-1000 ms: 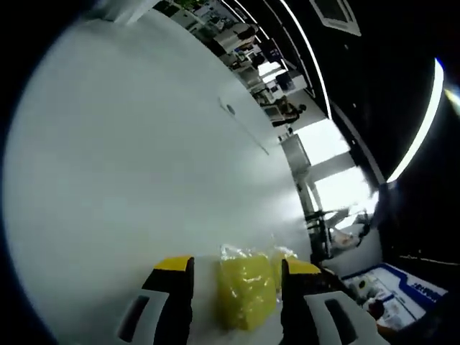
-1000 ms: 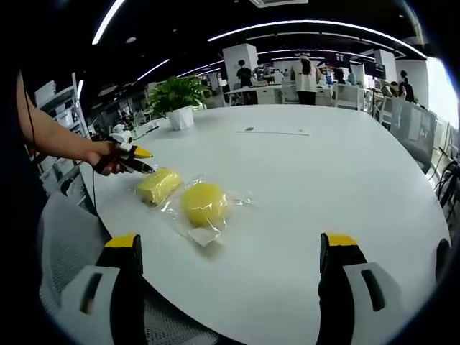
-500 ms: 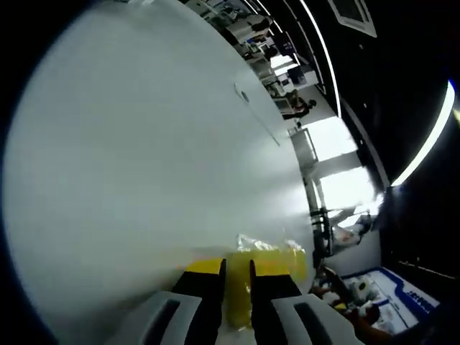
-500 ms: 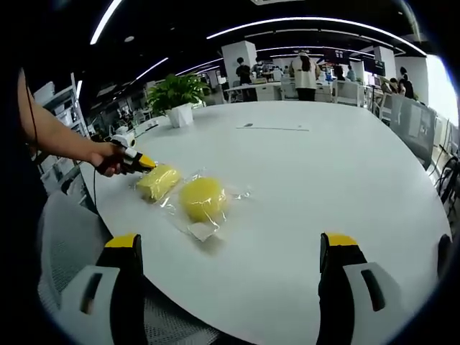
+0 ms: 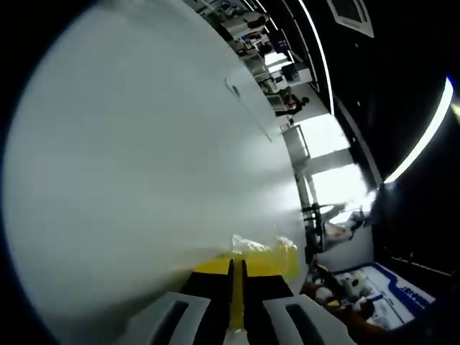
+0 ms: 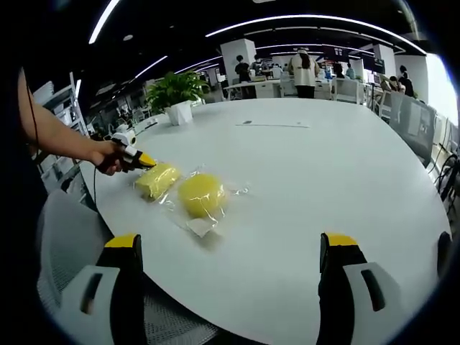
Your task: Compare the silicone blocks by pressing each to a similar depth, holding the contact briefly, and releasing to observe deformation and rebound differences across the visible hardness samples.
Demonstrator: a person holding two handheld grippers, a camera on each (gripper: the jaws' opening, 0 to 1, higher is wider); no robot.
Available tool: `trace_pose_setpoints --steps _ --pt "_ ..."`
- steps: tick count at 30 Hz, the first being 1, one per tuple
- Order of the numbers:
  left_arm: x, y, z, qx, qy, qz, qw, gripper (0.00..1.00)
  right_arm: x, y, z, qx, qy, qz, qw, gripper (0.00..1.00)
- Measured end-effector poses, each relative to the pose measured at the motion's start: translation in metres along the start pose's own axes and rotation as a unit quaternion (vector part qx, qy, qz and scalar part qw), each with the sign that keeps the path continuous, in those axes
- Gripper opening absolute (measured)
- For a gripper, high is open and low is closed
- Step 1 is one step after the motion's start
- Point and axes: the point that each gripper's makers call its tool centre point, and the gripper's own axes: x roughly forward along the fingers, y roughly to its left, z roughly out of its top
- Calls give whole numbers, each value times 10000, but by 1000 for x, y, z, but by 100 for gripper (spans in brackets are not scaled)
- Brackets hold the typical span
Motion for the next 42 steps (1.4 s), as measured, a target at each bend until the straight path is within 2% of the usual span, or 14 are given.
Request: trace_pose_setpoints --steps 9,17,24,34,36,42 --pt "-3 -3 -5 1 118 30 9999 0 1 0 1 -23 5 4 10000 96" --pt "-6 -13 -4 18 53 -42 10000 0 3 1 3 -33 -7 22 10000 96" --pt "-10 -26 -2 88 -63 -220 9997 0 3 2 3 -25 -38 34 10000 96" --pt "-17 -48 3 464 -276 -601 9967 0 1 6 4 -38 -88 32 9999 96" --pt "-20 -52 7 517 -395 -770 9949 0 1 7 5 -36 -108 34 9999 96" --pt "-31 -53 18 738 -633 -802 9920 0 -1 10 5 -83 -111 60 9999 96"
